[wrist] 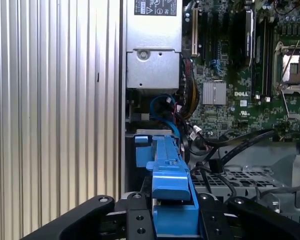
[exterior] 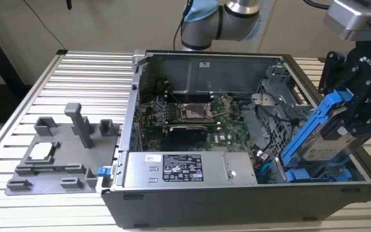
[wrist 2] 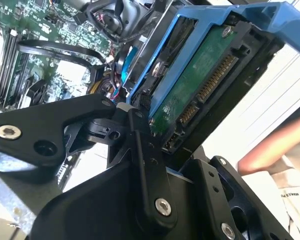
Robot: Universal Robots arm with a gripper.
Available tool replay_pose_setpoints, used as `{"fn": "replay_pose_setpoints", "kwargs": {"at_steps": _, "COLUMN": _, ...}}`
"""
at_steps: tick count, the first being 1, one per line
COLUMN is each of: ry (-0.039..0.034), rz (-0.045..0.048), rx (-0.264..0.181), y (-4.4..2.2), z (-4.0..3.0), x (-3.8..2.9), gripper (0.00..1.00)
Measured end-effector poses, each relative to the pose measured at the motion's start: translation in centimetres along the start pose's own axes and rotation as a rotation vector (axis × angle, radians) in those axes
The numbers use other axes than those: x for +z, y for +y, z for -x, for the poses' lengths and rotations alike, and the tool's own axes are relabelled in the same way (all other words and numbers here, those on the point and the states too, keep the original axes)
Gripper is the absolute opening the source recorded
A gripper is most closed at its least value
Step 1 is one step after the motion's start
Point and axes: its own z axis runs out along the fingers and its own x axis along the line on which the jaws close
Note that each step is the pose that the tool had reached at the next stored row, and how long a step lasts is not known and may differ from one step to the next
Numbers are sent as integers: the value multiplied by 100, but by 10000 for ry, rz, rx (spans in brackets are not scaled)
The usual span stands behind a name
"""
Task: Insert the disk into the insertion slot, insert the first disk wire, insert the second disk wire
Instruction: 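Insert the disk into the insertion slot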
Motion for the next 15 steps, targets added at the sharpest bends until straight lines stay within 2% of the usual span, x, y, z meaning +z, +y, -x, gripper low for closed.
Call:
{"fn": "replay_pose_setpoints", "kwargs": {"at_steps": 7, "ry": -72, "rz": 0, "rx": -19, "y": -14, "z": 0, "x": 68, "gripper": 33}}
{"fn": "replay_pose_setpoints", "kwargs": {"at_steps": 15, "ry": -91, "rz": 0, "rx": -46, "y": -33, "z": -1, "x": 169, "gripper": 33}}
